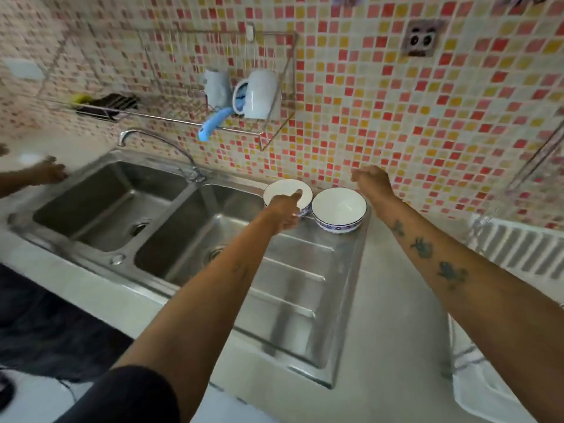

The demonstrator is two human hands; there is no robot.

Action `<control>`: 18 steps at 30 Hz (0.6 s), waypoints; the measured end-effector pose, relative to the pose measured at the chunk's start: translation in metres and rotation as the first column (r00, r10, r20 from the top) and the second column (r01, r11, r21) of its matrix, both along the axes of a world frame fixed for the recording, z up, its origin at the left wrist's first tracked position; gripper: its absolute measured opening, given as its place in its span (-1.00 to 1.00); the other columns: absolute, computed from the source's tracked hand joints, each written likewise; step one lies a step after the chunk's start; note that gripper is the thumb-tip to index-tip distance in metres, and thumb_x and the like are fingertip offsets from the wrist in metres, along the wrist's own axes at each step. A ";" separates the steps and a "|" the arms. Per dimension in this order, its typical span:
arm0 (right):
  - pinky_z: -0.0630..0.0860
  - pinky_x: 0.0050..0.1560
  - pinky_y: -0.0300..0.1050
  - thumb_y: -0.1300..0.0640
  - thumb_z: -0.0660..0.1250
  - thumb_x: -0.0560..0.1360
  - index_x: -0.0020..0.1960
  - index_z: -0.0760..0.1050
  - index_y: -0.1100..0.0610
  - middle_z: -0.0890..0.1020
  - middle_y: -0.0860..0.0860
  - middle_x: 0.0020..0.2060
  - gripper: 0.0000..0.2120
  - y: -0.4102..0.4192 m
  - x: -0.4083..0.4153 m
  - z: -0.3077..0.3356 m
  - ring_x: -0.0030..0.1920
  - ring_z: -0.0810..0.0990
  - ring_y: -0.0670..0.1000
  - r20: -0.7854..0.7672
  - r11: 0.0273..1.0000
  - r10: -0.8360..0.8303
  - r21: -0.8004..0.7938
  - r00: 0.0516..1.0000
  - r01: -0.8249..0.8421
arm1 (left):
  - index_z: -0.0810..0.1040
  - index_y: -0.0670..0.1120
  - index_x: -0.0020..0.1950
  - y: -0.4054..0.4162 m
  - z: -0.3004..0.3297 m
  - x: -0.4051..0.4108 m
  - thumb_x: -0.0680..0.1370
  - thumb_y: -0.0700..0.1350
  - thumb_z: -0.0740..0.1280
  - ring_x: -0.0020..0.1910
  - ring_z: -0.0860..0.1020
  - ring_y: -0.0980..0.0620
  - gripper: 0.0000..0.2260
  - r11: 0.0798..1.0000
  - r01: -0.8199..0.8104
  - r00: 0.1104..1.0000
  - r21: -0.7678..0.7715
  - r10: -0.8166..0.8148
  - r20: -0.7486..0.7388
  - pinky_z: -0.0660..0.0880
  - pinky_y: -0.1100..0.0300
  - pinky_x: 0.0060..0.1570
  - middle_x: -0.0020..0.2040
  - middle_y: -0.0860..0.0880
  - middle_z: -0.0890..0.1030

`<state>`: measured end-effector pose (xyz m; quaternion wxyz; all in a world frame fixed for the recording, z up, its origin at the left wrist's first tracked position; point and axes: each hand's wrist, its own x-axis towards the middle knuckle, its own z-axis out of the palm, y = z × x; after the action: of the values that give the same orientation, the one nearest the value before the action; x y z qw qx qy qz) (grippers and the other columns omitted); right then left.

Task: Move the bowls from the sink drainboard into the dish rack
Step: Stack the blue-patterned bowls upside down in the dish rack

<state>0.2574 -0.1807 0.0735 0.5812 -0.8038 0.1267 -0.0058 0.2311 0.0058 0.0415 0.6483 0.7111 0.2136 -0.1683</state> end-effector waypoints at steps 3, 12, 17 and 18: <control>0.37 -0.06 -0.11 0.00 0.38 0.34 0.27 0.48 0.29 0.58 0.19 0.14 -0.43 -0.015 0.020 -0.055 0.12 0.56 0.16 -0.177 0.996 -0.074 -0.053 0.981 0.065 | 0.39 -0.16 0.39 -0.008 -0.032 0.019 0.61 0.10 0.25 0.04 0.46 -0.13 -0.54 1.000 -0.003 0.998 0.010 0.004 -0.066 0.50 0.04 -0.04 0.23 -0.17 0.49; 0.47 0.21 0.02 0.14 0.43 0.41 0.50 0.16 0.18 0.33 0.19 0.45 -0.24 -0.031 0.049 -0.132 0.38 0.39 0.22 -0.303 0.992 -0.127 -0.013 0.945 0.129 | 0.28 -0.15 0.50 -0.026 -0.086 0.071 0.57 0.06 0.31 0.37 0.41 -0.23 -0.43 0.994 0.095 0.981 -0.050 -0.102 -0.165 0.43 -0.11 0.29 0.44 -0.18 0.38; 0.56 -0.24 -0.02 0.27 0.27 0.47 0.47 0.13 -0.07 0.48 0.16 0.27 -0.34 -0.018 0.041 -0.140 0.08 0.59 0.23 -0.382 0.981 -0.056 0.152 0.922 0.123 | 0.18 -0.05 0.54 -0.057 -0.113 0.083 0.57 -0.12 0.33 0.42 0.37 -0.24 -0.42 0.997 0.030 0.996 -0.066 -0.035 -0.081 0.38 -0.21 0.37 0.49 -0.17 0.34; 0.58 -0.21 0.01 0.29 0.24 0.48 0.47 0.11 -0.08 0.48 0.15 0.26 -0.35 -0.016 0.039 -0.141 0.05 0.60 0.23 -0.392 0.971 -0.049 0.195 0.919 0.135 | 0.15 -0.03 0.55 -0.061 -0.112 0.081 0.58 -0.20 0.30 0.43 0.36 -0.24 -0.42 0.996 0.013 0.999 -0.092 -0.017 -0.043 0.39 -0.22 0.36 0.50 -0.16 0.32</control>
<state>0.2964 -0.1972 -0.0673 0.6289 -0.7136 0.2759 0.1381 0.3120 -0.0557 -0.0710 0.6742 0.6783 0.2144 -0.1983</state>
